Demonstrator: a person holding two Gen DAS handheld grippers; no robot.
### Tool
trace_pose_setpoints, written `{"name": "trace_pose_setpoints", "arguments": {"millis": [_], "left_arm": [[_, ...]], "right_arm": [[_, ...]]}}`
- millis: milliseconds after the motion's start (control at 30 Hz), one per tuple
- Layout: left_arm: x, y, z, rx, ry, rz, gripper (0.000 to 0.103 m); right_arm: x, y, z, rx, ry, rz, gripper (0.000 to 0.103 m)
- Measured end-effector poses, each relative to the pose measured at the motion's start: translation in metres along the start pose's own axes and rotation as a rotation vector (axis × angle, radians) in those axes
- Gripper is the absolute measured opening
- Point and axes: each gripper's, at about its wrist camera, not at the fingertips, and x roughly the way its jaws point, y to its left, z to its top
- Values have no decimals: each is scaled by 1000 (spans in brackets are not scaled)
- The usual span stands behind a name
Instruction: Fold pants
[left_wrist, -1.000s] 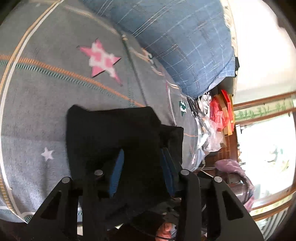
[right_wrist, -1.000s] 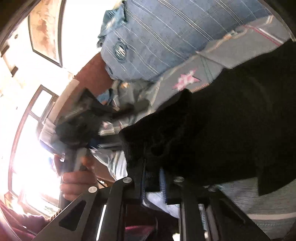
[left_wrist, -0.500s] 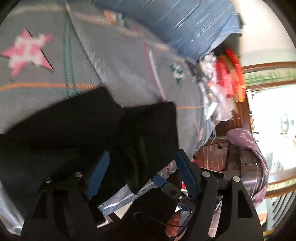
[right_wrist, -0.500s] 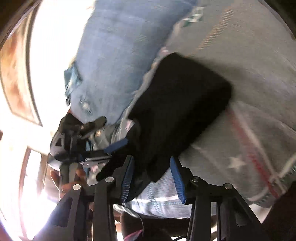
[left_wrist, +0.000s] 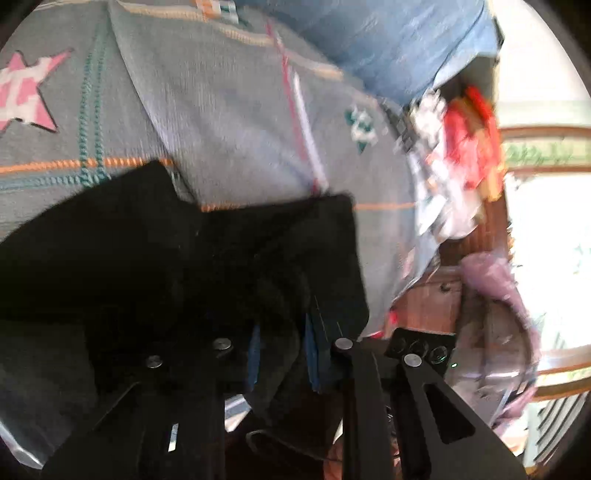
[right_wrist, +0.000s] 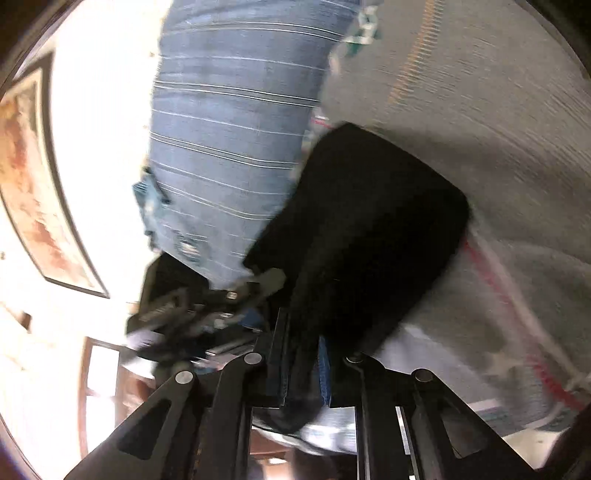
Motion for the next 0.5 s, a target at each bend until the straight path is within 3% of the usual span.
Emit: {"name": "trace_pose_setpoints", "arguments": {"millis": [67, 167, 267, 300, 400, 500], "left_arm": [[-22, -4, 2, 3, -62, -21, 16], [-45, -2, 3, 35, -137, 45, 16], [-29, 20, 4, 13, -107, 171, 17], [-11, 36, 4, -28, -48, 215, 17], [-10, 49, -3, -63, -42, 130, 21], [-20, 40, -10, -20, -27, 136, 22]], "right_arm": [[5, 13, 2, -9, 20, 62, 13], [25, 19, -2, -39, 68, 87, 12], [45, -4, -9, -13, 111, 12, 13], [50, -12, -11, -13, 123, -45, 13], [41, -20, -13, 8, 124, -52, 14], [20, -4, -8, -48, 159, -116, 18]]}}
